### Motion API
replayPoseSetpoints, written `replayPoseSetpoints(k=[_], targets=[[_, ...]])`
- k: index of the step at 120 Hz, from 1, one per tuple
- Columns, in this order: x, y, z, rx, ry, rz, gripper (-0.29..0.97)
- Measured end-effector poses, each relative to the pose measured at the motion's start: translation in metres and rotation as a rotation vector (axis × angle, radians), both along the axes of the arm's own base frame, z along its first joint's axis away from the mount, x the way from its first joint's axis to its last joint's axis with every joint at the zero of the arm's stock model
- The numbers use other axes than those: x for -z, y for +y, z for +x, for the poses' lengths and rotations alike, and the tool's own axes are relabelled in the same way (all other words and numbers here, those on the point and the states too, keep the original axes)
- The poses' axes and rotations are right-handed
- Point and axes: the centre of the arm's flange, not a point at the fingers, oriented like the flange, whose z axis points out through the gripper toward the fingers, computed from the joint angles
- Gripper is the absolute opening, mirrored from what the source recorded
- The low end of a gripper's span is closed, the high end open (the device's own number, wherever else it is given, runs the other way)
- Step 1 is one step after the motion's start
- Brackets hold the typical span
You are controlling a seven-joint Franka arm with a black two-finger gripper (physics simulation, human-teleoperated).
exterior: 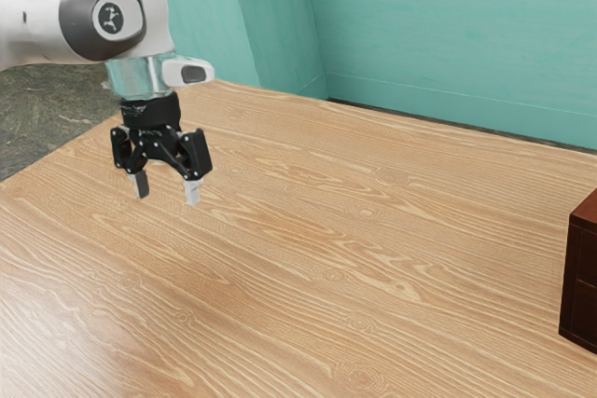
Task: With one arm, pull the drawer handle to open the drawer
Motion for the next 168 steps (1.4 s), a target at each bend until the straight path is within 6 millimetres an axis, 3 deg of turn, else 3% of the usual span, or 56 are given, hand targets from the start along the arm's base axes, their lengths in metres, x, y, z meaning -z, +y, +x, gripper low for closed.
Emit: replayPoseSetpoints(k=[27,65,72,85,97,105,116,138,146,157,168], targets=[[-0.007,0.003,0.014,-0.002,-0.116,0.024,0.68],[-0.012,0.009,0.018,-0.016,-0.165,0.020,0.68],[-0.035,0.009,0.009,-0.018,-0.208,0.017,0.68],[-0.100,0.003,-0.029,-0.029,-0.332,0.004,0.68],[-0.111,0.001,-0.041,-0.122,-0.326,-0.029,0.68],[-0.110,-0.012,-0.041,-0.198,-0.301,-0.049,0.68],[-0.105,-0.066,-0.032,-0.273,-0.253,-0.057,0.68],[-0.077,-0.235,-0.020,-0.257,-0.162,-0.044,0.68],[-0.072,-0.301,-0.034,-0.221,-0.153,-0.040,0.68],[-0.069,-0.390,-0.069,-0.155,-0.152,-0.043,0.68],[-0.061,-0.452,-0.099,-0.125,-0.145,-0.043,0.68]])
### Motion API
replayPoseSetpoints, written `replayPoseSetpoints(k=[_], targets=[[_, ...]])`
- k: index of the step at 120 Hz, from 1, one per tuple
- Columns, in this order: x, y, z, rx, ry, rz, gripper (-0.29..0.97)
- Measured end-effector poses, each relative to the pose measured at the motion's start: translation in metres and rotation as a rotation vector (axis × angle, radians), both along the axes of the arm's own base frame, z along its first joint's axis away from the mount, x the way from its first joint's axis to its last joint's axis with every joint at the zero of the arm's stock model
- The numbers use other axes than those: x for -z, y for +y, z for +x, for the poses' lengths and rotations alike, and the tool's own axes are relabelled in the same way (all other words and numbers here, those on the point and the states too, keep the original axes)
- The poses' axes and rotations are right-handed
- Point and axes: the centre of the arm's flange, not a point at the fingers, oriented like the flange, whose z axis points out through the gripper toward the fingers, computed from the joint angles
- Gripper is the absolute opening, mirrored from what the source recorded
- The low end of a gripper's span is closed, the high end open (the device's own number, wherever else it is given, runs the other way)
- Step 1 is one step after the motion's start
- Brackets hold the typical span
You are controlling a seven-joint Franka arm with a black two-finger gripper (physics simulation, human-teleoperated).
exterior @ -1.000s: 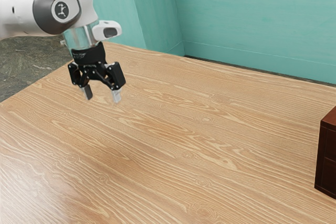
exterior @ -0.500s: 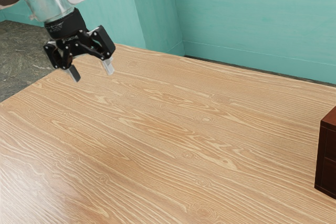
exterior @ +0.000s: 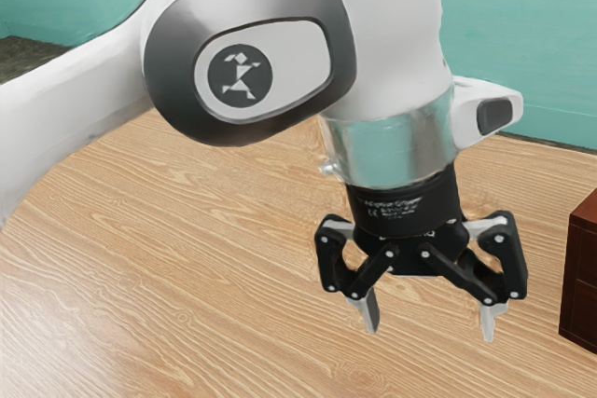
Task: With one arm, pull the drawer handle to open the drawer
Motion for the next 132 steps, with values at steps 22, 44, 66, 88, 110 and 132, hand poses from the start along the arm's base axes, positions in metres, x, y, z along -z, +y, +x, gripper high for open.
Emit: replayPoseSetpoints(k=[22,44,66,88,110,132], targets=[[0.022,0.019,0.043,-0.222,0.004,-0.007,0.68],[0.030,-0.027,0.034,-0.272,-0.043,-0.063,0.68],[0.047,-0.065,0.037,-0.320,-0.076,-0.123,0.68],[0.066,-0.089,0.057,-0.390,-0.133,-0.206,0.68],[0.077,-0.101,0.070,-0.445,-0.179,-0.278,0.68],[0.097,-0.104,0.081,-0.493,-0.188,-0.302,0.68]])
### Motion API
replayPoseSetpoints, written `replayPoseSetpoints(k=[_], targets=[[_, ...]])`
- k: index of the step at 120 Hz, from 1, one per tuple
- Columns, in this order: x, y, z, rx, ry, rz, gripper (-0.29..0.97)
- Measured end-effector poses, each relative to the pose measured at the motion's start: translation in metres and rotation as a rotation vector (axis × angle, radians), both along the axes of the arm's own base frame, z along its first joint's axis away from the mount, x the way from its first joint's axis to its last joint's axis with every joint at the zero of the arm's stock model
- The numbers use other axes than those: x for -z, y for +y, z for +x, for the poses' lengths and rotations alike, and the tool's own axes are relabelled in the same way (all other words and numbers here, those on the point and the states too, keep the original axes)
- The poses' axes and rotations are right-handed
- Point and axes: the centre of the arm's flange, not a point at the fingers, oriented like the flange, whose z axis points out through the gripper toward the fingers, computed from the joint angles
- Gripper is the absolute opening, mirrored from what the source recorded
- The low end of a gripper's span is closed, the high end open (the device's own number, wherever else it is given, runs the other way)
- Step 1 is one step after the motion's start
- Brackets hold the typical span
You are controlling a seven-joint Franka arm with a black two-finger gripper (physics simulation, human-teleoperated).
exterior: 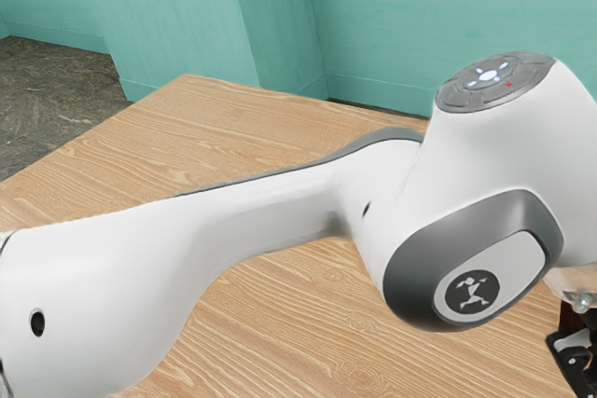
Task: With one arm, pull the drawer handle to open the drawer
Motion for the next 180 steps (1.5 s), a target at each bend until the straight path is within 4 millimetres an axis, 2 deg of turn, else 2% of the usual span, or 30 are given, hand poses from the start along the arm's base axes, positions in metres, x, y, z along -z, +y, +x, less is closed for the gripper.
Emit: replayPoseSetpoints(k=[21,55,96,163,180], targets=[[0.023,-0.012,0.009,-0.024,-0.003,-0.019,0.68],[0.030,-0.020,0.033,-0.063,-0.026,-0.059,0.68],[0.037,-0.006,0.051,-0.113,-0.024,-0.066,0.68],[0.052,-0.009,0.060,-0.137,-0.040,-0.092,0.68],[0.061,-0.013,0.061,-0.137,-0.034,-0.091,0.68]])
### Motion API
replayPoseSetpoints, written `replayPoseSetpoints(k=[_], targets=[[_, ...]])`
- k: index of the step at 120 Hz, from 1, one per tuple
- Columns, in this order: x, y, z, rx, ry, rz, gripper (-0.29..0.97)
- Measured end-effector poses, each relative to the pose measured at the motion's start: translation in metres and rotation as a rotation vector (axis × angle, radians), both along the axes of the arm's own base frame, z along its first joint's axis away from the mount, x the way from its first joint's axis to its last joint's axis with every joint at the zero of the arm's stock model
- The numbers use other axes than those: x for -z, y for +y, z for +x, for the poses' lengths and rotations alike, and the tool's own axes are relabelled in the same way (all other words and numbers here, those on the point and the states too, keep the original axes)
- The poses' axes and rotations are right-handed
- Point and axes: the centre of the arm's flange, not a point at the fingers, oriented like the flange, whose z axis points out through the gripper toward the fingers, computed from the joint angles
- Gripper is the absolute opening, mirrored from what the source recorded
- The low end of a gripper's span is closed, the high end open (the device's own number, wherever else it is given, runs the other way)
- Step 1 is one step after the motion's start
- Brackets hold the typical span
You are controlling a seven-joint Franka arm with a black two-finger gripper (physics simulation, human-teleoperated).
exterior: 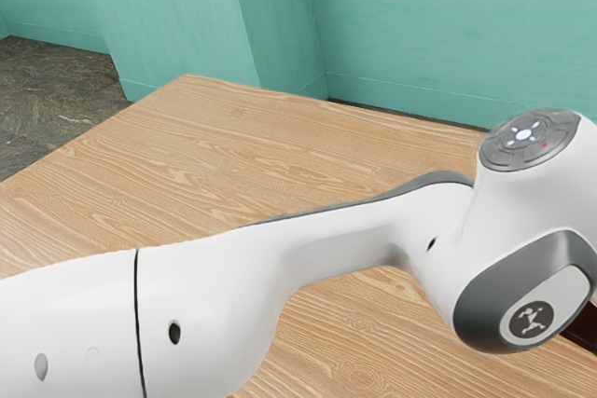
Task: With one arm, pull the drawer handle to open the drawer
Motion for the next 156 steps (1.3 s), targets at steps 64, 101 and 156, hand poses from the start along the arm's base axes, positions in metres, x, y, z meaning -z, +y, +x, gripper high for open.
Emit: replayPoseSetpoints(k=[64,101,156], targets=[[0.006,0.011,-0.016,-0.007,0.006,0.017,0.68],[0.008,0.010,-0.039,0.012,0.022,0.030,0.68],[0.008,0.011,-0.068,0.030,0.029,0.035,0.68]])
